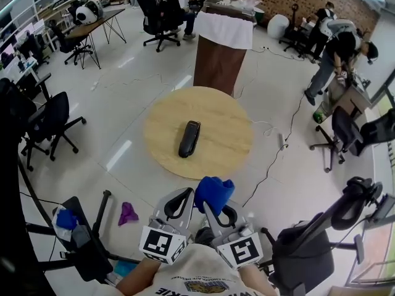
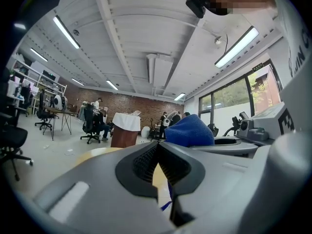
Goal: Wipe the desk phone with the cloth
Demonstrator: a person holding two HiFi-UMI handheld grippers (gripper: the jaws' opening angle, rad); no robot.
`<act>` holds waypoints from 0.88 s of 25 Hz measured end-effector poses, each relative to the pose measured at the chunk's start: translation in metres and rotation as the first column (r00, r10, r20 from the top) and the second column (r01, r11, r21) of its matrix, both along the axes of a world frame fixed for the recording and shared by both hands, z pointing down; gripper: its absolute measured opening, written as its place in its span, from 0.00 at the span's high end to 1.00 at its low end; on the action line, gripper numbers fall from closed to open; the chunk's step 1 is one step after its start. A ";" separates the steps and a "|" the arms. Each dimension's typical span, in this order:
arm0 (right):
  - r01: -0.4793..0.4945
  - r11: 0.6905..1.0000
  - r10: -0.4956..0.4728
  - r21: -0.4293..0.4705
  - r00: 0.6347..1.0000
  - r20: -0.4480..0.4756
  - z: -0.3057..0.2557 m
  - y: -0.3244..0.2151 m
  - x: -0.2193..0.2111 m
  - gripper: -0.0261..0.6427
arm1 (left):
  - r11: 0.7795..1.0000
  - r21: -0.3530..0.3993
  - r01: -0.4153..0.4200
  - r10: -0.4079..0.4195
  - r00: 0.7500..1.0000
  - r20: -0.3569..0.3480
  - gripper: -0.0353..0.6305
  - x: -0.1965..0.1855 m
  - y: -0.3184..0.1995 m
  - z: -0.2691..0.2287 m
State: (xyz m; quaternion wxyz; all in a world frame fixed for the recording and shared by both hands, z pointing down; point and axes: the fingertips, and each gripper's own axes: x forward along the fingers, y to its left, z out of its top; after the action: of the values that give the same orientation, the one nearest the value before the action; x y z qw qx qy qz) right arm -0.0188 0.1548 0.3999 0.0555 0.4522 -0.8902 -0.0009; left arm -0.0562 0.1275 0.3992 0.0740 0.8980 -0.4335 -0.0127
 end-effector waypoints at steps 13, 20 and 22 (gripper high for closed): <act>-0.041 0.999 0.041 -0.007 0.999 0.003 0.006 0.007 0.013 0.88 | 1.000 0.008 -0.015 0.015 1.000 0.005 0.95 0.008 0.014 0.002; -0.036 0.999 0.036 -0.014 0.999 0.004 0.007 0.011 0.014 0.87 | 1.000 -0.006 -0.014 0.014 1.000 0.003 0.95 0.009 0.017 0.003; -0.035 0.999 0.035 -0.018 0.999 0.003 0.008 0.010 0.014 0.87 | 1.000 -0.007 -0.011 0.011 1.000 0.003 0.95 0.008 0.018 0.005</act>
State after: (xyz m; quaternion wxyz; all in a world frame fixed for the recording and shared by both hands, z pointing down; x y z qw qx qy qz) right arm -0.0047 0.1645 0.4082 0.0583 0.4673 -0.8821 0.0087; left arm -0.0481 0.1451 0.4046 0.0766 0.9001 -0.4289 -0.0094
